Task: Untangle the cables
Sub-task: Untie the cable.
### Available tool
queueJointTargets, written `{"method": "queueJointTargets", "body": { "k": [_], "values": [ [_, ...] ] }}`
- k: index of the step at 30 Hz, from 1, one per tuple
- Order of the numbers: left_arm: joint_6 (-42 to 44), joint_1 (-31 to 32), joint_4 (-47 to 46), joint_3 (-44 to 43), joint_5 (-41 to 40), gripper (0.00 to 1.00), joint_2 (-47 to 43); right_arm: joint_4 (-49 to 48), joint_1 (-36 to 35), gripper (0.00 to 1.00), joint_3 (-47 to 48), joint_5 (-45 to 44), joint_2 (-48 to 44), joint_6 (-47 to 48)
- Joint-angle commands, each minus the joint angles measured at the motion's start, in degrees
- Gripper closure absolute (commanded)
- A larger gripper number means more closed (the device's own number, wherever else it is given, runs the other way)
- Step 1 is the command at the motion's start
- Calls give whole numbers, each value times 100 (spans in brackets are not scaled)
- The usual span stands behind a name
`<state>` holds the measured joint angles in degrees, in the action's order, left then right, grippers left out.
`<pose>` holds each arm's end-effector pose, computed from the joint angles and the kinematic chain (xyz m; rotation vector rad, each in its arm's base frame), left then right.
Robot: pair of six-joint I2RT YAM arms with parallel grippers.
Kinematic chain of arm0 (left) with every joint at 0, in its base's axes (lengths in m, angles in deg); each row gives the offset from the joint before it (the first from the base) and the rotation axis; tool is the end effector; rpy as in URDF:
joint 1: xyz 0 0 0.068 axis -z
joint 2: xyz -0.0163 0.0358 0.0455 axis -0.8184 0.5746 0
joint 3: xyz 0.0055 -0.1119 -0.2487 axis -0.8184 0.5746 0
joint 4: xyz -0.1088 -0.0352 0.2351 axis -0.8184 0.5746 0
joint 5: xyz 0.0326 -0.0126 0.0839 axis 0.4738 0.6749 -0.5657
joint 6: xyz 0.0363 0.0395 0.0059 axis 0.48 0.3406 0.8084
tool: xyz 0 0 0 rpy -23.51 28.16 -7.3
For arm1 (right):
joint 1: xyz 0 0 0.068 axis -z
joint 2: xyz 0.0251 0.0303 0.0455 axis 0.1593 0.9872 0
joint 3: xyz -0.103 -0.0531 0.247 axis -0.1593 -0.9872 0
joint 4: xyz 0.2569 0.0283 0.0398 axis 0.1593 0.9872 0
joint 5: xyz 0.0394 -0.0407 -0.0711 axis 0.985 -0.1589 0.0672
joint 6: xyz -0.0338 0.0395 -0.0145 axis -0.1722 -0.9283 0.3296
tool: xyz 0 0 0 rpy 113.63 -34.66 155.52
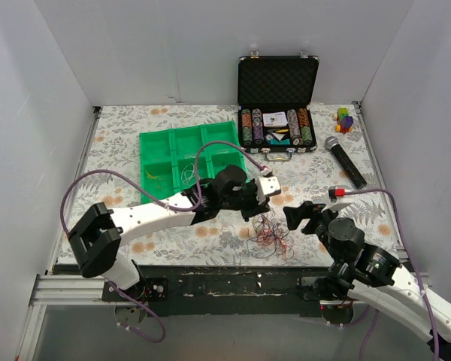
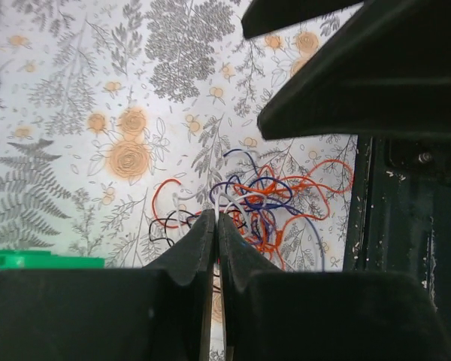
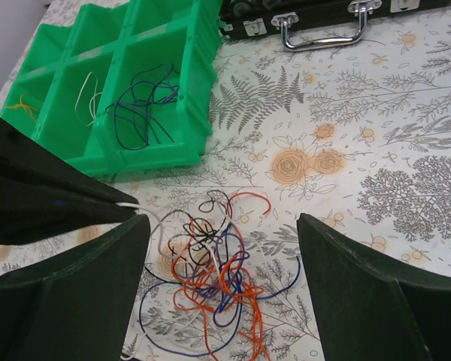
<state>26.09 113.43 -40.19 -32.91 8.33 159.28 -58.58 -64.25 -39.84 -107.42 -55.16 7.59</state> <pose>0.1730 -0.3052 0.2567 0.8577 2.1677 -1.1911 0.0712 0.0648 0.2605 0.1300 1.7702 0.5584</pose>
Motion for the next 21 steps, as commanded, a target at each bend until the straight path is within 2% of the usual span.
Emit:
{"method": "queueJointTargets", "body": {
  "k": [1,5,7,11,17,21],
  "values": [
    [-192,-58,196,-7,-133,100,-843,-961,25,11,-124,524,219,453],
    [-369,-119,-24,169,-519,100,-1300,-1488,25,10,-220,1182,342,874],
    [-404,-155,-24,161,-564,100,-1389,-2058,25,9,-387,1638,430,1120],
    [-501,-155,-112,239,-529,100,-1468,-2737,25,9,-494,2387,1018,1437],
    [-501,-163,-95,134,-520,100,-1547,-3528,25,8,-678,2546,1616,1552],
    [-203,-181,-139,-120,-827,100,-1652,-3398,25,8,-546,2397,1775,1640]
  ]
}}
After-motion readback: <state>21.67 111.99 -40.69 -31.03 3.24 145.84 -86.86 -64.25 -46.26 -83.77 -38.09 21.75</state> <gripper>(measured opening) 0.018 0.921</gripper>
